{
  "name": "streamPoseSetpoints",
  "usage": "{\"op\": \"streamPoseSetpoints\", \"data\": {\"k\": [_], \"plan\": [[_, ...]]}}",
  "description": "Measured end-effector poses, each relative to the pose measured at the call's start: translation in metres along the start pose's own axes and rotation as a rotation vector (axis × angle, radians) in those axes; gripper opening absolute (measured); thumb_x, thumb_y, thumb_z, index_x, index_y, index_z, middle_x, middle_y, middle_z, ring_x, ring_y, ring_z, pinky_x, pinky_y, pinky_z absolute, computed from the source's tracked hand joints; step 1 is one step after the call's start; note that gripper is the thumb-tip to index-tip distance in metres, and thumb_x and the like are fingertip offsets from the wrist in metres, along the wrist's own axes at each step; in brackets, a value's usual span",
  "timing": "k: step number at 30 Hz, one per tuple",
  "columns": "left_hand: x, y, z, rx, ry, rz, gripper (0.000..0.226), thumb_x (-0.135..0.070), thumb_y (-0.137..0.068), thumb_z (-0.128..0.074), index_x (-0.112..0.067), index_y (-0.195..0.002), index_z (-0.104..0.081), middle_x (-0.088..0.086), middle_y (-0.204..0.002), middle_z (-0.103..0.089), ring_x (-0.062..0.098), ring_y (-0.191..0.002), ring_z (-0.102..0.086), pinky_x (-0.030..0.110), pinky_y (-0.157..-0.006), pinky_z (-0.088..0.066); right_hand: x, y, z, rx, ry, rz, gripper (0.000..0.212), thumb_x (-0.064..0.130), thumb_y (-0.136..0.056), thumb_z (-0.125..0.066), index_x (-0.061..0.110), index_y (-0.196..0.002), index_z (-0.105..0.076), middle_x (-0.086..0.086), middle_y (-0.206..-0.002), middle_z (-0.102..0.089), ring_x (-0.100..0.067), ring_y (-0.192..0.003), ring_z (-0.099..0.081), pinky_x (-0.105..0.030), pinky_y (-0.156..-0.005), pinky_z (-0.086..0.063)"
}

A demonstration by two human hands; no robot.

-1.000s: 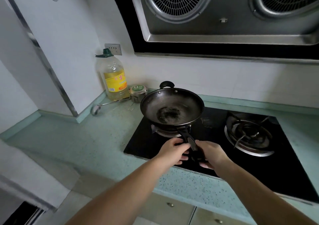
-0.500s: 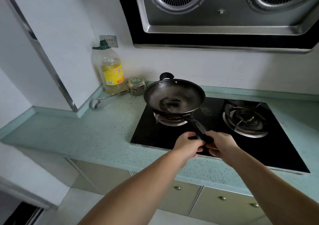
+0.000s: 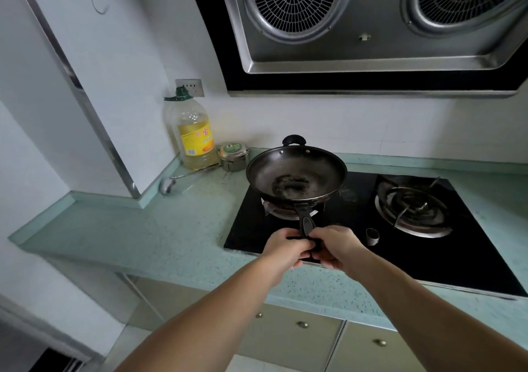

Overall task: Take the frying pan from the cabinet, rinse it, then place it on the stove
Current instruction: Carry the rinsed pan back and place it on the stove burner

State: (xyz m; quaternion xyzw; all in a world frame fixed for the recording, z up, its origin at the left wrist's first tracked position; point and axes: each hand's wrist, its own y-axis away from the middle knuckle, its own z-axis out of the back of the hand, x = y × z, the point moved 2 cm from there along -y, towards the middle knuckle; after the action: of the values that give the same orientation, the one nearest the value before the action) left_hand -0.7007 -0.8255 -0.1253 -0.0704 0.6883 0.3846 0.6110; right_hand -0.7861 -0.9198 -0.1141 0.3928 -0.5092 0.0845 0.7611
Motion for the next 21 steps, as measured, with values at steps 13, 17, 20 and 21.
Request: {"op": "streamPoseSetpoints", "data": {"k": [13, 17, 20, 21], "plan": [[0.02, -0.012, 0.064, 0.123, -0.022, -0.079, 0.027, -0.013, -0.081, -0.072, -0.018, -0.107, -0.067, 0.004, -0.097, -0.073, 0.018, -0.089, -0.069, 0.029, -0.079, -0.054, -0.009, 0.015, -0.071, -0.046, -0.028, 0.067, 0.016, 0.03, -0.092, -0.056, 0.018, -0.097, -0.067, -0.004, -0.082, -0.069, -0.017, -0.071, -0.065, -0.029, -0.062, -0.05], [0.038, -0.011, 0.064, 0.123, -0.116, -0.086, 0.027, -0.015, -0.079, -0.075, -0.025, -0.101, -0.063, -0.002, -0.098, -0.072, 0.015, -0.092, -0.068, 0.03, -0.084, -0.055, -0.027, 0.013, -0.074, 0.001, -0.037, -0.017, 0.012, 0.023, -0.093, -0.054, 0.023, -0.099, -0.066, -0.003, -0.085, -0.068, -0.018, -0.074, -0.065, -0.029, -0.062, -0.05], [0.05, -0.012, 0.064, 0.131, -0.1, -0.11, 0.03, -0.016, -0.077, -0.076, -0.033, -0.096, -0.061, -0.006, -0.098, -0.072, 0.011, -0.092, -0.068, 0.029, -0.086, -0.056, -0.034, 0.01, -0.076, 0.026, -0.036, -0.025, 0.014, 0.02, -0.095, -0.053, 0.022, -0.103, -0.064, -0.003, -0.09, -0.068, -0.019, -0.077, -0.064, -0.029, -0.061, -0.05], [0.05, -0.013, 0.065, 0.133, -0.084, -0.116, 0.03, -0.016, -0.078, -0.075, -0.033, -0.097, -0.061, -0.006, -0.099, -0.071, 0.011, -0.093, -0.068, 0.029, -0.086, -0.055, -0.033, 0.009, -0.075, 0.037, -0.041, -0.016, 0.014, 0.019, -0.095, -0.053, 0.021, -0.104, -0.064, -0.004, -0.091, -0.067, -0.019, -0.076, -0.063, -0.029, -0.061, -0.05]]}}
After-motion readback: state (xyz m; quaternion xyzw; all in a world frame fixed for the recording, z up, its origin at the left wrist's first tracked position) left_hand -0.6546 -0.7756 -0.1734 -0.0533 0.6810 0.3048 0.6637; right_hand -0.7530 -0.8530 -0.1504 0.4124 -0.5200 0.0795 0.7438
